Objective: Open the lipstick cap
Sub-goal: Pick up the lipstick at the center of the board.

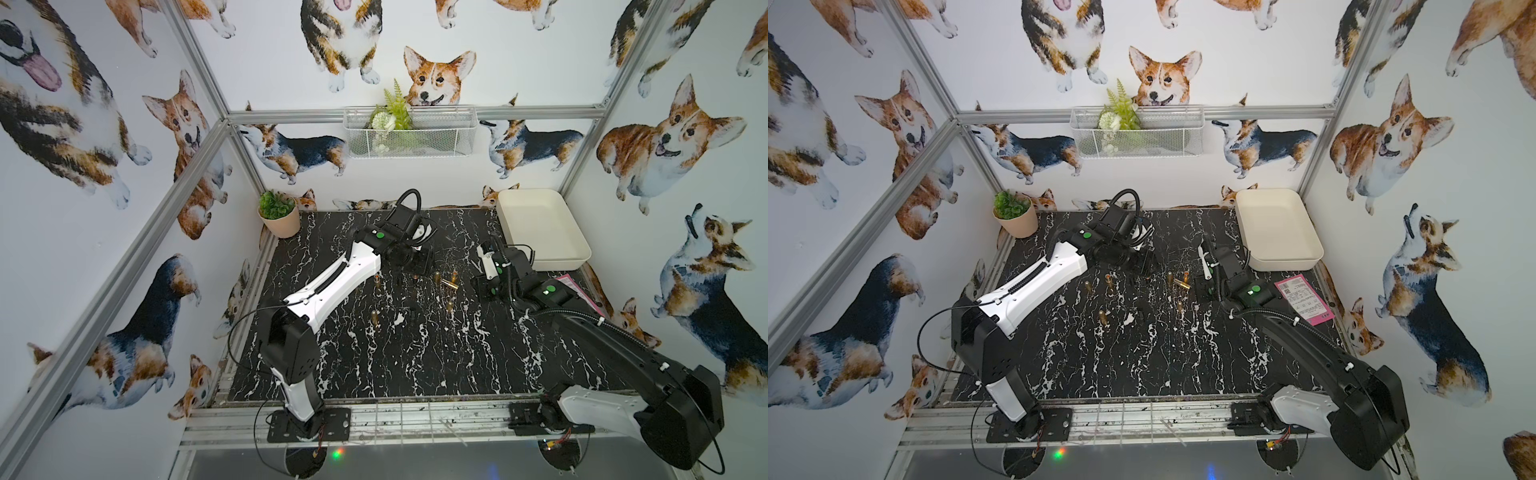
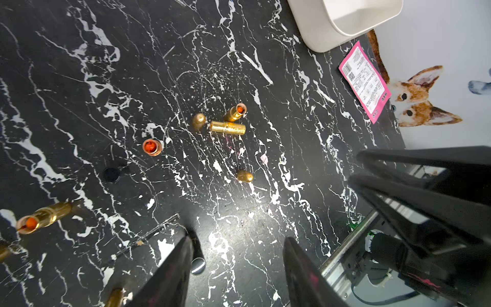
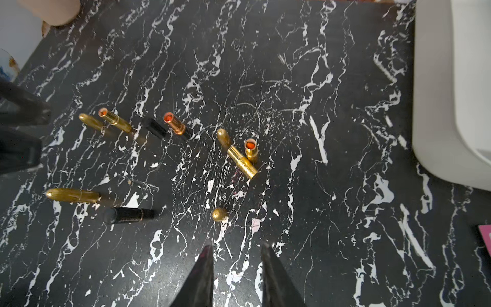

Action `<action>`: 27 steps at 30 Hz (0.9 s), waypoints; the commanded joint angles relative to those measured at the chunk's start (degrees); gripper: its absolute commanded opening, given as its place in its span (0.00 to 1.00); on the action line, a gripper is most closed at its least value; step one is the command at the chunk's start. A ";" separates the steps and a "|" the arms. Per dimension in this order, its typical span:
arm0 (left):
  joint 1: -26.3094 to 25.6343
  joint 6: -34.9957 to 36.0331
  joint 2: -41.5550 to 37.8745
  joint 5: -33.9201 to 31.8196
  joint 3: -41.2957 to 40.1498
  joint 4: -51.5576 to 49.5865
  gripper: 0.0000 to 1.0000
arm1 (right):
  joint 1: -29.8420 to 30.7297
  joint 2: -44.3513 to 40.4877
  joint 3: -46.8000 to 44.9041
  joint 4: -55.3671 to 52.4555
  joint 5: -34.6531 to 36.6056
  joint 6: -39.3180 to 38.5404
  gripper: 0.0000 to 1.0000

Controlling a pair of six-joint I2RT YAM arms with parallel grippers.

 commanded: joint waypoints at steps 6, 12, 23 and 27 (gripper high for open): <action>0.35 -1.82 0.83 2.49 0.99 -1.27 0.57 | -0.69 8.48 -3.72 9.22 -2.95 0.33 0.37; 0.64 -1.82 0.34 3.07 0.34 -1.18 0.57 | -4.17 13.87 -5.19 15.36 -8.50 1.19 0.38; 1.29 -1.72 0.92 4.25 -0.01 -0.85 0.57 | -6.47 22.31 -4.43 21.96 -17.21 -1.48 0.51; 1.57 -1.59 0.65 4.34 -0.46 -0.83 0.57 | -7.42 24.45 -4.78 24.08 -17.35 -1.56 0.52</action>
